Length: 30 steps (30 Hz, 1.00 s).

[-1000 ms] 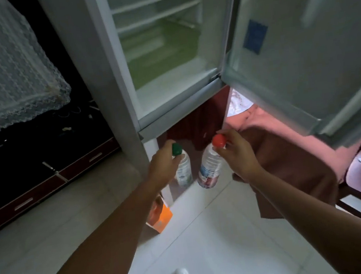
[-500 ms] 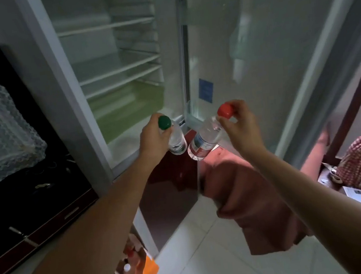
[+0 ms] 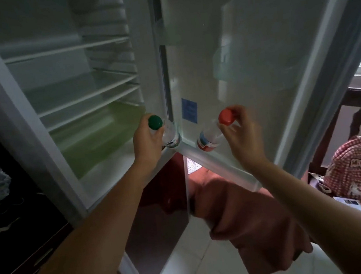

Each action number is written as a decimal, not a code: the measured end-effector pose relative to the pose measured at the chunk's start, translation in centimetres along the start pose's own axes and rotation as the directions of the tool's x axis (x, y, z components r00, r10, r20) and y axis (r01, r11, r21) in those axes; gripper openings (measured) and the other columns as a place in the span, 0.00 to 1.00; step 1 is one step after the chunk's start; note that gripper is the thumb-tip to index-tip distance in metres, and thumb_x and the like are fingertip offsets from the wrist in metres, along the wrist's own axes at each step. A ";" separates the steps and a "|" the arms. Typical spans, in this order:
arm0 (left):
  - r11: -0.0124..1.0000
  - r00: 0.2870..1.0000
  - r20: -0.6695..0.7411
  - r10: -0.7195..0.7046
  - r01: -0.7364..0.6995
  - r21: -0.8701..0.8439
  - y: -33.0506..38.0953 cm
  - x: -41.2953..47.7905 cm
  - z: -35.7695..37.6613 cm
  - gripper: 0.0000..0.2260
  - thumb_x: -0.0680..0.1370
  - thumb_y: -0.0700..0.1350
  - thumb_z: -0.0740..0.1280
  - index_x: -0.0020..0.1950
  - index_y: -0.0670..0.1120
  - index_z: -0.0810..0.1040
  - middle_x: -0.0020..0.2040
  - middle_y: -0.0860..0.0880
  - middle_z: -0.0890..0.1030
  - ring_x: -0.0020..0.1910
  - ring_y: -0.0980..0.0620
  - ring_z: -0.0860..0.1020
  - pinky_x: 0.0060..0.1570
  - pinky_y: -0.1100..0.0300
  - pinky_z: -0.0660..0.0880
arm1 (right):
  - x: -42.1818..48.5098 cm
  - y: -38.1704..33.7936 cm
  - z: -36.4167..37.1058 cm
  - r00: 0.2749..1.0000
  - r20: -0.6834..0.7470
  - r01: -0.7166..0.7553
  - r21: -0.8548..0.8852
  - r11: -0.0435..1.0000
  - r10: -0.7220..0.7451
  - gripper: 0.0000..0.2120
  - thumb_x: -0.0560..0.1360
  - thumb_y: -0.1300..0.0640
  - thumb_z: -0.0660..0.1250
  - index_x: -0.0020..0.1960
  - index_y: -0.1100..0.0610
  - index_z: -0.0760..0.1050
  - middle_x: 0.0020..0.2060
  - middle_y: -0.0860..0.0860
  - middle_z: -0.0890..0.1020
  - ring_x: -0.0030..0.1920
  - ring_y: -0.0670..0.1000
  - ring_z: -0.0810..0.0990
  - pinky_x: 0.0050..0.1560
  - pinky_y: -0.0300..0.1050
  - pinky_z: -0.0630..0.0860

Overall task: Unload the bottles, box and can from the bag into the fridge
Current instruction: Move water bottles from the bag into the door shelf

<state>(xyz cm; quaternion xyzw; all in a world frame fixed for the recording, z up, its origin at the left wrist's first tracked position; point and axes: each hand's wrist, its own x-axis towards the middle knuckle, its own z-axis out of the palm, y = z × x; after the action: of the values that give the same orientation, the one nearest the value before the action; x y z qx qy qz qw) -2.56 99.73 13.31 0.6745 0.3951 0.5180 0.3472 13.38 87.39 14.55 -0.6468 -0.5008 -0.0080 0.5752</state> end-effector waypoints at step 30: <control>0.964 0.862 0.498 0.099 -0.208 0.168 -8.8 16.8 8.4 0.15 0.75 0.37 0.65 0.62 0.43 0.71 0.57 0.41 0.78 0.55 0.44 0.76 0.55 0.54 0.72 | 11.6 8.5 12.9 0.959 0.038 -0.271 -0.173 0.947 0.281 0.17 0.70 0.64 0.69 0.57 0.60 0.71 0.47 0.51 0.76 0.48 0.52 0.76 0.49 0.42 0.70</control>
<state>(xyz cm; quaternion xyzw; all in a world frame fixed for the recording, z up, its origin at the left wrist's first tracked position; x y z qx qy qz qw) 6.61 118.21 10.83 0.8457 0.2939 0.3127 0.3172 17.44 105.85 10.79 -0.7561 -0.4206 0.0509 0.4988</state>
